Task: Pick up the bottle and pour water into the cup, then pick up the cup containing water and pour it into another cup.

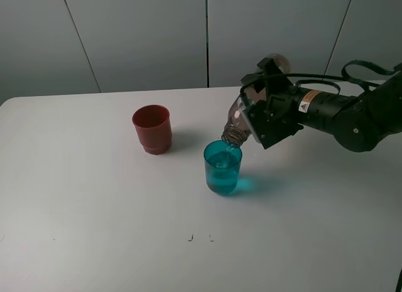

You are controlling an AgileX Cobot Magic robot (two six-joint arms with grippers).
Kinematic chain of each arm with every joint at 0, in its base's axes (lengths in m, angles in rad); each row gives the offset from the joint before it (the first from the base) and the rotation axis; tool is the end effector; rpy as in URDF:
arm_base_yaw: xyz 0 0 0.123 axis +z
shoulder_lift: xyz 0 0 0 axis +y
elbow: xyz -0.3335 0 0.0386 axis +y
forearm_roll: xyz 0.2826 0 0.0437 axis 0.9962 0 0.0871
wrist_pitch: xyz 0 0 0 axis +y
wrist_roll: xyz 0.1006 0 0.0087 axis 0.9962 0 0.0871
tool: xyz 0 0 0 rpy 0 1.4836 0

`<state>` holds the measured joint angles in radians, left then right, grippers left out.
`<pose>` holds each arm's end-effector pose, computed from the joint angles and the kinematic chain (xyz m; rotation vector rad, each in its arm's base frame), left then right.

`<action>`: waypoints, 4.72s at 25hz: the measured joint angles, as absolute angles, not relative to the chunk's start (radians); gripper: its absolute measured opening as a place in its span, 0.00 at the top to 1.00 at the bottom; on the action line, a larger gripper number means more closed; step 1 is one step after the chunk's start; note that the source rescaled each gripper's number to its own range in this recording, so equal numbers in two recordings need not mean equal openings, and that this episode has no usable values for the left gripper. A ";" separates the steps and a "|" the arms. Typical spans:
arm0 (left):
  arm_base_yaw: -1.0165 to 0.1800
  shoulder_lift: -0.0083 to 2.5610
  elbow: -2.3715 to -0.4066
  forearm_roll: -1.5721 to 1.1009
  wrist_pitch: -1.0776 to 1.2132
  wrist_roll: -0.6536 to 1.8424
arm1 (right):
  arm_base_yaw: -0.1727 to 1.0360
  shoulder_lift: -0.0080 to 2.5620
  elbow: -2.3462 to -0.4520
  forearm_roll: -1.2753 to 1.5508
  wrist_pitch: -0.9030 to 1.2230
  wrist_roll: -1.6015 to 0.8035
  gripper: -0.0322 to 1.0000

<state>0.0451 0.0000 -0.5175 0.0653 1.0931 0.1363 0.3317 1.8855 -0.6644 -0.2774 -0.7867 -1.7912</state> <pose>-0.0207 0.0049 0.2921 0.0890 2.0609 0.1904 0.3437 0.1391 0.1420 -1.9230 0.6867 -0.8974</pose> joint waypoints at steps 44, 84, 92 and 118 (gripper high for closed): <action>0.045 0.000 -0.518 0.065 1.093 0.136 | 0.347 1.858 -0.667 -0.328 -0.762 -1.061 0.95; 0.045 0.000 -0.518 0.065 1.093 0.136 | 0.044 2.166 -1.004 -0.491 -0.840 0.288 0.95; 0.045 0.000 -0.518 0.065 1.093 0.136 | 0.044 2.193 -1.013 -0.509 -0.823 0.297 0.95; 0.045 0.000 -0.518 0.065 1.093 0.136 | 0.040 2.193 -1.018 -0.559 -0.765 0.325 0.95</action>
